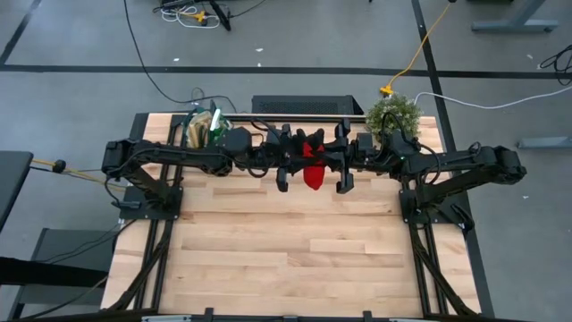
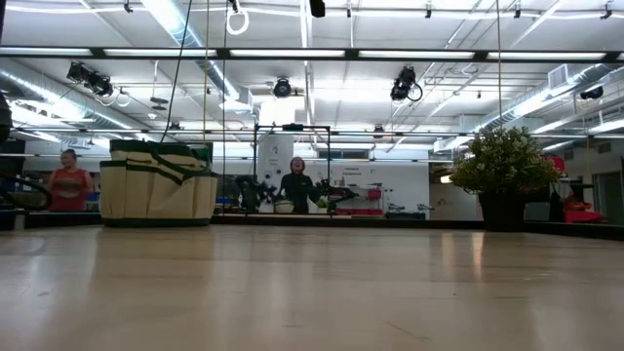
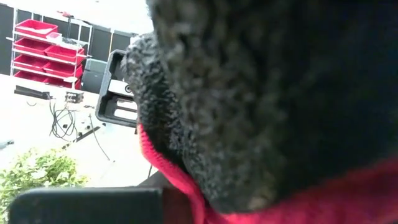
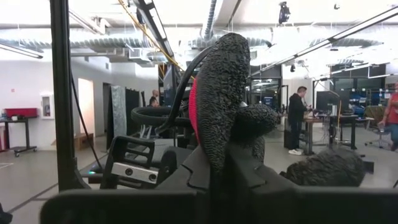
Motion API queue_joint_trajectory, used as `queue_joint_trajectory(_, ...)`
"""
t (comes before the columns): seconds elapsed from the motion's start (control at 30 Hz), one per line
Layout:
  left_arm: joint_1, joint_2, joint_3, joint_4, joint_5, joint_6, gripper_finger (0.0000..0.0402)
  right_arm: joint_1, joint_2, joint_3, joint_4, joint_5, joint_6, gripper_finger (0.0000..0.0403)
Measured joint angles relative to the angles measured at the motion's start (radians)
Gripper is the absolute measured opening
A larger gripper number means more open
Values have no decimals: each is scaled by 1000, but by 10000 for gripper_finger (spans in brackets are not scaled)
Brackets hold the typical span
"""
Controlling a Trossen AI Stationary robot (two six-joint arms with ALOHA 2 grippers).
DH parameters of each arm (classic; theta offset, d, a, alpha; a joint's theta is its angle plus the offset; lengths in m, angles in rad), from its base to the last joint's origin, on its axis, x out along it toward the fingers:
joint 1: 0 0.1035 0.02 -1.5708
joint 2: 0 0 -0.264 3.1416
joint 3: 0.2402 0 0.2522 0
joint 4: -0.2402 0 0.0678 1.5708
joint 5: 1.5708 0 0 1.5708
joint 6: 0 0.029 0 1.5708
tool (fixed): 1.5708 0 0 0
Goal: Pick & Place Garden tools in Gardening bag
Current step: Put the red glove into the gardening bag
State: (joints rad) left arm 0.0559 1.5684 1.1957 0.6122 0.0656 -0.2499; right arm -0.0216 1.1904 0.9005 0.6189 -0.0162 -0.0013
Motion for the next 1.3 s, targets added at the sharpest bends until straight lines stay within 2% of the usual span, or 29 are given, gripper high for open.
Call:
queue_joint_trajectory(0.27,0,0,-1,-4,-1,1,62,0,-4,0,-1,8,54,66)
queue_joint_trajectory(0.5,4,-4,-1,-12,2,31,59,0,-40,0,-17,35,50,129)
queue_joint_trajectory(0.7,41,-68,-2,-146,4,27,58,-2,-96,0,-128,40,19,172)
queue_joint_trajectory(1.0,131,-184,-2,-390,-22,38,57,-5,-152,1,-327,131,19,161)
queue_joint_trajectory(1.2,167,-267,-2,-540,-109,82,57,-5,-152,1,-391,133,16,138)
queue_joint_trajectory(1.3,177,-308,-19,-567,-115,79,57,-5,-152,1,-442,132,7,123)
